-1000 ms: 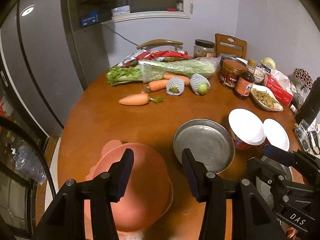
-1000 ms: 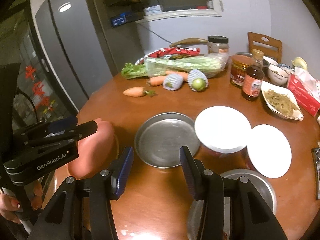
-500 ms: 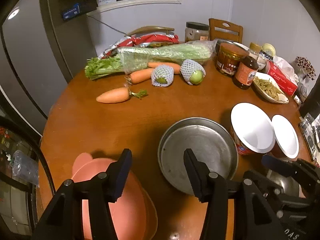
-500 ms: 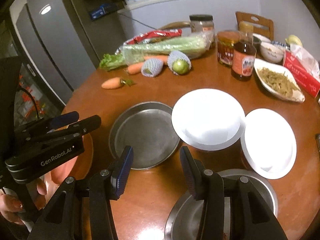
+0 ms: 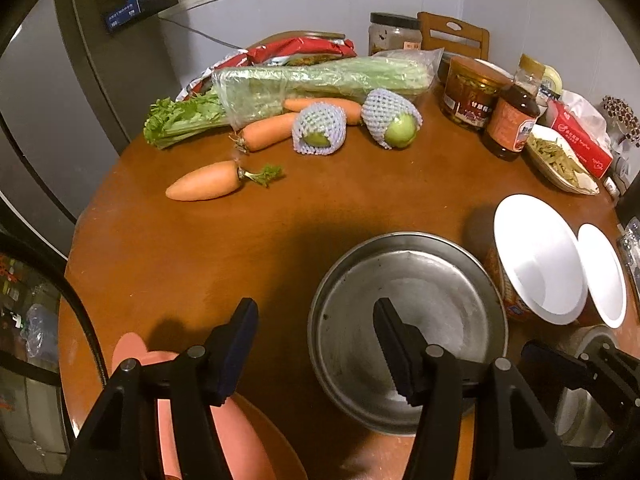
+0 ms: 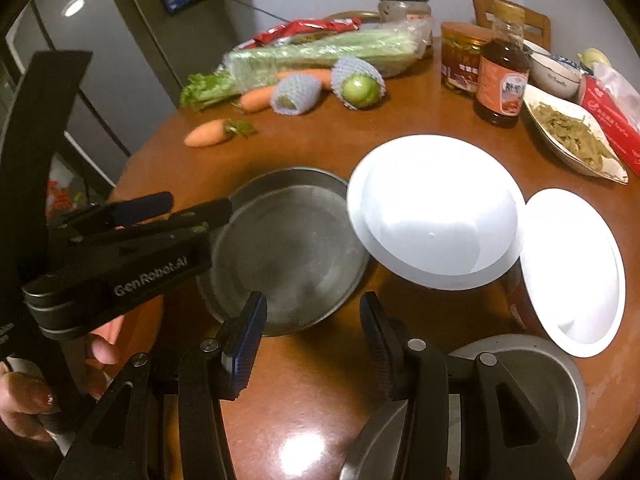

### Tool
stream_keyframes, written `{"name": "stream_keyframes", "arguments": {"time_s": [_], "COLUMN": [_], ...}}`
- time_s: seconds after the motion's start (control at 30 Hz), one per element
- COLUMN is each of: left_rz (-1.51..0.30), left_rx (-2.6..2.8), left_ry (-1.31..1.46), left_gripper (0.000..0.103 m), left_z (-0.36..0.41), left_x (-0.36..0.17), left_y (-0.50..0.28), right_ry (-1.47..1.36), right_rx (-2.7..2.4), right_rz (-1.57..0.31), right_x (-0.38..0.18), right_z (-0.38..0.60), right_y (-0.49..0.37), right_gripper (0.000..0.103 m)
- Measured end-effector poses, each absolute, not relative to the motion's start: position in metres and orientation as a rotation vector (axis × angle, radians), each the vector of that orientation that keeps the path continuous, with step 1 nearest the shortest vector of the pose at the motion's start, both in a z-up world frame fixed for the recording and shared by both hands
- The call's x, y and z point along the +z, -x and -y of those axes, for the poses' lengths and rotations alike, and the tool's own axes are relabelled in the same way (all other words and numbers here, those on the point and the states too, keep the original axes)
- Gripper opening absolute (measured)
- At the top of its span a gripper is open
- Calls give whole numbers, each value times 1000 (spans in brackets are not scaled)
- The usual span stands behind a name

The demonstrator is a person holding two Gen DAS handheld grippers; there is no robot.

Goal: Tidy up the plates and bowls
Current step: 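Grasp the rim of the grey metal tray with the left gripper, then lift the grey metal tray and carry it toward the pink plate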

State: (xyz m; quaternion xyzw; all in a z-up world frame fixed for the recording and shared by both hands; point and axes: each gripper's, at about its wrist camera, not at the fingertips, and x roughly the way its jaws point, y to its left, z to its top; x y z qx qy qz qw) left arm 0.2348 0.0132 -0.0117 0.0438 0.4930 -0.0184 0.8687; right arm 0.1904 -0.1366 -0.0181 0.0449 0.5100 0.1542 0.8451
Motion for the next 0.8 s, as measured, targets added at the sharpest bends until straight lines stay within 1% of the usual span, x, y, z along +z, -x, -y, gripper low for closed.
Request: {"name": "stream_keyframes", "arguments": {"time_s": [0.23,0.43,0.53,0.6,0.67,0.8], "left_rz": [-1079,-1107,-1107,-1110,-1112,-1092], "left_rx": [-23,-73,-95,-97,-108,-116], "left_ry": [-116,-77,-69,-70,-64,-48], "left_gripper": [60,59,52,50,47,44], "left_z": [-8,-7,-5,-4,-3,-8], "left_x": [-25,-32,-33,-34,-34,-30], "left_y": [-245,-247,-247,-247,-246,-243], "right_ry": [-84,-71,-52,-39,-29,-6], "right_rx": [298,284,274,278,283,280], "right_rz": [-1108,-1130,-1126,-1121,-1120,-1116], "right_x": [-28,-35,-36,-37,-37,-40], "right_z": [134,132,130,127,125,121], "right_y": [-202,-207,-210,-212,-213,-215], "right_gripper": [50,50,50,48,42,39]}}
